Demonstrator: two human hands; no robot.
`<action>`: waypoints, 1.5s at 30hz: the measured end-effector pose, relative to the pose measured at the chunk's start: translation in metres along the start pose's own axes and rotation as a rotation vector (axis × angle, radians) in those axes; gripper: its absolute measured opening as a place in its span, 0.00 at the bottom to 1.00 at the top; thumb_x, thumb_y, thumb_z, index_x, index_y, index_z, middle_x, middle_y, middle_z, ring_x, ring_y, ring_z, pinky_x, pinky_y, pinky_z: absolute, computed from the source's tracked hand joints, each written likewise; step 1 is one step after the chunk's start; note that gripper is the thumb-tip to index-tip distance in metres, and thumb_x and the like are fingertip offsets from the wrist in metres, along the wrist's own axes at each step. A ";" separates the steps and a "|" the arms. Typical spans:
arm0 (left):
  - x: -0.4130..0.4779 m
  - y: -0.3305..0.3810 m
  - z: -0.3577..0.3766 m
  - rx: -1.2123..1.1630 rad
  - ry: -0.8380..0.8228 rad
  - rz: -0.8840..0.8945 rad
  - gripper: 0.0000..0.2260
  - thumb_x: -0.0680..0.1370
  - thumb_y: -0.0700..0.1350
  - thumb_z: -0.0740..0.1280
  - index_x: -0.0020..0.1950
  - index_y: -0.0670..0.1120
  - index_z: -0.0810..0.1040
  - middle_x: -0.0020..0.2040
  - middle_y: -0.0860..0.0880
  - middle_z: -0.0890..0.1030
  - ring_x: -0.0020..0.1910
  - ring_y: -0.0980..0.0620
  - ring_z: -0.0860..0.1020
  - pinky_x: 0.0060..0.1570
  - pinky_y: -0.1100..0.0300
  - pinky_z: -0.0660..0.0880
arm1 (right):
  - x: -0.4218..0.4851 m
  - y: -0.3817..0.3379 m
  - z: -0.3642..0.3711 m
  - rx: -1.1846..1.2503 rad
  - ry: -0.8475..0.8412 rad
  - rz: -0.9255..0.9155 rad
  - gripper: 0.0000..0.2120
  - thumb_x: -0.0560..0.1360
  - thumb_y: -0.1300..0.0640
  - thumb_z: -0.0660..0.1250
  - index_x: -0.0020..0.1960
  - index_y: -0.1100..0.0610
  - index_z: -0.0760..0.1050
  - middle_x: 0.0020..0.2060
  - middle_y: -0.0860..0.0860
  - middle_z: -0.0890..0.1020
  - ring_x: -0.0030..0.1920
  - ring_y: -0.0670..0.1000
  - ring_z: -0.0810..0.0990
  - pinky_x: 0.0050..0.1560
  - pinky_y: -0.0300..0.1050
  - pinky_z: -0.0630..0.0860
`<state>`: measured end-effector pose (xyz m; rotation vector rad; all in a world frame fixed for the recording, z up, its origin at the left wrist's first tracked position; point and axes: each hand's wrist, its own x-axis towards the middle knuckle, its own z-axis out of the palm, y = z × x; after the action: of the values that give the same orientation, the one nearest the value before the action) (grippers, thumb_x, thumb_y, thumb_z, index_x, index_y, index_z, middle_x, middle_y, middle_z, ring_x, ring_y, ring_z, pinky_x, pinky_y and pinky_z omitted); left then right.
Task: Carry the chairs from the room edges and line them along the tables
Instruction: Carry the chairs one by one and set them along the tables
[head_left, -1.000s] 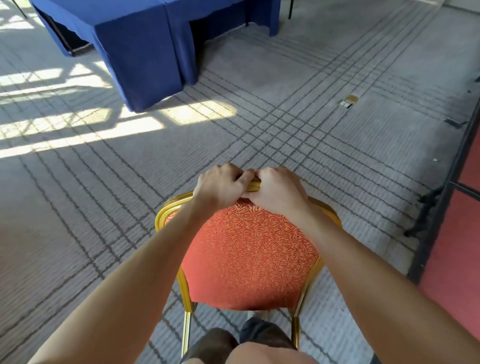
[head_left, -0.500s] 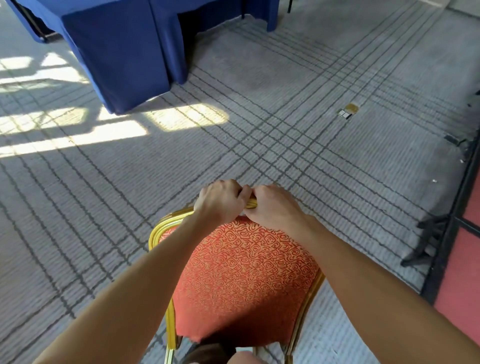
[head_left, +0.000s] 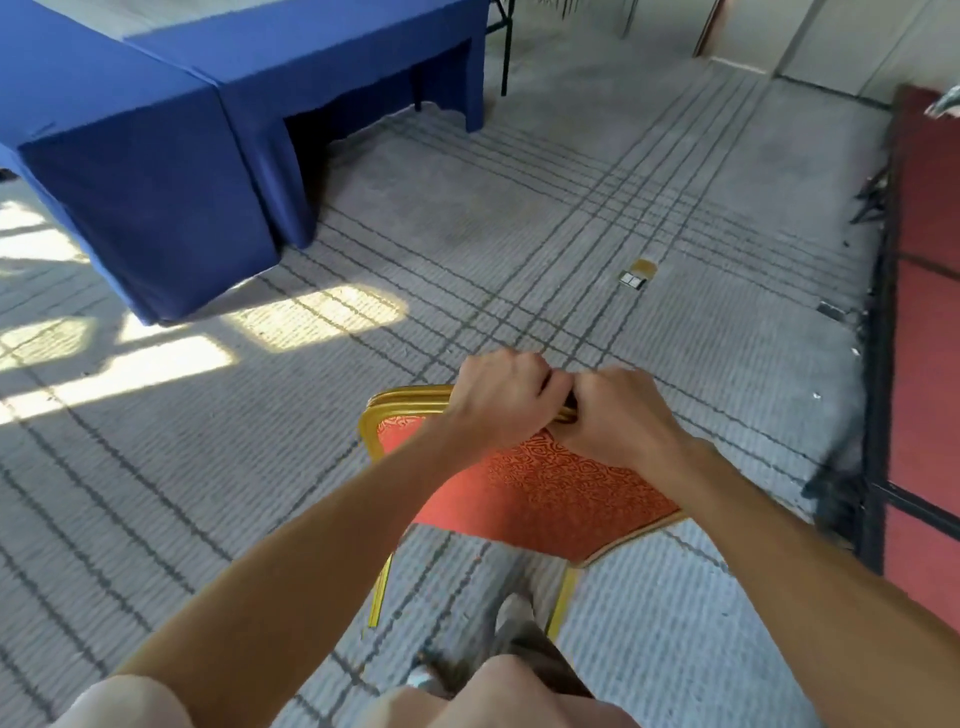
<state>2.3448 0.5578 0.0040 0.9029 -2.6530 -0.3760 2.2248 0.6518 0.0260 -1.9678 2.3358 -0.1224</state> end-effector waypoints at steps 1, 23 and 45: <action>0.012 -0.005 0.010 0.005 -0.008 -0.002 0.22 0.80 0.56 0.52 0.33 0.45 0.73 0.29 0.50 0.73 0.31 0.46 0.74 0.30 0.56 0.63 | 0.010 0.009 0.008 -0.023 0.005 0.001 0.12 0.74 0.46 0.65 0.43 0.54 0.79 0.36 0.51 0.83 0.40 0.55 0.82 0.37 0.44 0.68; 0.360 -0.078 0.103 -0.042 0.065 -0.099 0.18 0.80 0.52 0.55 0.29 0.54 0.61 0.22 0.56 0.61 0.22 0.57 0.62 0.27 0.59 0.53 | 0.326 0.228 0.024 0.181 0.043 0.042 0.08 0.73 0.47 0.67 0.44 0.51 0.78 0.29 0.49 0.78 0.33 0.56 0.79 0.30 0.43 0.64; 0.714 -0.151 0.129 0.016 0.044 -0.135 0.23 0.82 0.56 0.55 0.31 0.47 0.73 0.24 0.52 0.64 0.26 0.50 0.66 0.30 0.56 0.58 | 0.632 0.405 -0.025 0.375 0.010 0.257 0.16 0.70 0.44 0.70 0.30 0.51 0.71 0.27 0.47 0.77 0.30 0.48 0.76 0.28 0.44 0.70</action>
<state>1.8418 0.0136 -0.0182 1.0856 -2.5661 -0.3623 1.7189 0.0973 -0.0043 -1.4869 2.3360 -0.5098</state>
